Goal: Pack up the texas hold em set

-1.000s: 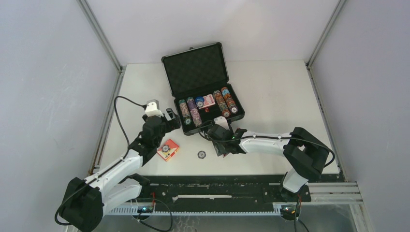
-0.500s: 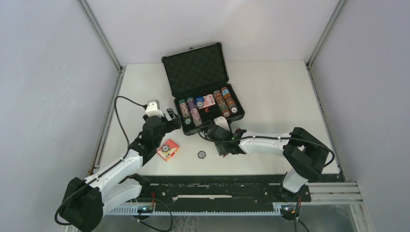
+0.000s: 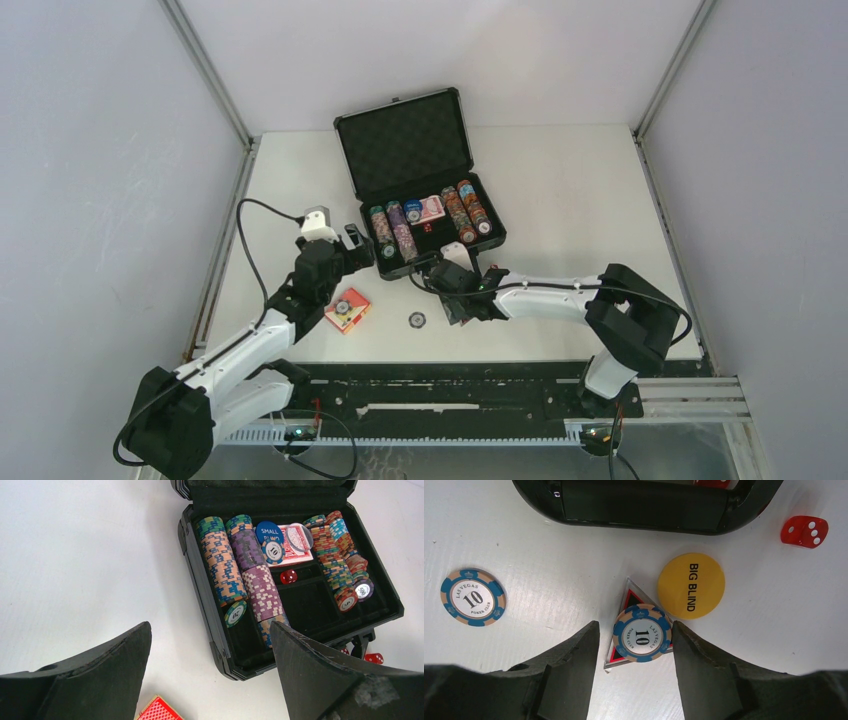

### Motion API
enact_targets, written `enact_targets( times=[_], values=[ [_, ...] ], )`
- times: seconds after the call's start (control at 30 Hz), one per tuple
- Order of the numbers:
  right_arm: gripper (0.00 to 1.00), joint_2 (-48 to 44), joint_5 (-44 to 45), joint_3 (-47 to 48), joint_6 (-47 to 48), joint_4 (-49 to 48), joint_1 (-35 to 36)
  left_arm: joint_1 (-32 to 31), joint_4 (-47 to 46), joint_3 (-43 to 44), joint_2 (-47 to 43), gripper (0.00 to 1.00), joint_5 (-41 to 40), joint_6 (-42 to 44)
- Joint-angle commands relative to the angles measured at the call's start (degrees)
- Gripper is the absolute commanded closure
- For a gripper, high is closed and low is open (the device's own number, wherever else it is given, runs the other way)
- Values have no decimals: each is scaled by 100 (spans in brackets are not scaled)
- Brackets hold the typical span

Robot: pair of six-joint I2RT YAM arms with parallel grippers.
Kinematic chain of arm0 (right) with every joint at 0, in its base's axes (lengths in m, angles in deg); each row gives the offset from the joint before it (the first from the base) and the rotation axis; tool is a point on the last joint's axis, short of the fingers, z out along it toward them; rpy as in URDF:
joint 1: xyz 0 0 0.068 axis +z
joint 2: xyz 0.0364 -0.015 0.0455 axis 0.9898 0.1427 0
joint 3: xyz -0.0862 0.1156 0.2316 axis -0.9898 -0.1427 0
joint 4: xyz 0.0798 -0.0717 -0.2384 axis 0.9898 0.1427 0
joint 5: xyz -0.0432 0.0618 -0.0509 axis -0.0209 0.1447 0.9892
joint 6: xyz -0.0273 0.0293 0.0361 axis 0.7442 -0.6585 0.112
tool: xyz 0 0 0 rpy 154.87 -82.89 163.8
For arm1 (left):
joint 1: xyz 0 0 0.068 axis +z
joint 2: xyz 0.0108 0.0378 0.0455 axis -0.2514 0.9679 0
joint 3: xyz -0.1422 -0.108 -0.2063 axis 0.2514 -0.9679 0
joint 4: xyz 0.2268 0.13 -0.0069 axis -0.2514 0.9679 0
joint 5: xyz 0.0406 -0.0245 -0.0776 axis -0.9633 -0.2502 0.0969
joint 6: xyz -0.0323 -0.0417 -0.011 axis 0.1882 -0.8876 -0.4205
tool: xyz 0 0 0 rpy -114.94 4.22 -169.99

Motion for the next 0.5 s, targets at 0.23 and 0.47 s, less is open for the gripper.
enact_targets(
  times=[0.23,0.47],
  values=[
    [36,-147,-214,91,-171,76,107,-31,-96,79,-40,7,41,-61],
    [36,-162,-123,187,-167,155,150,-30,-82,88,-78,7,51,-71]
  ],
)
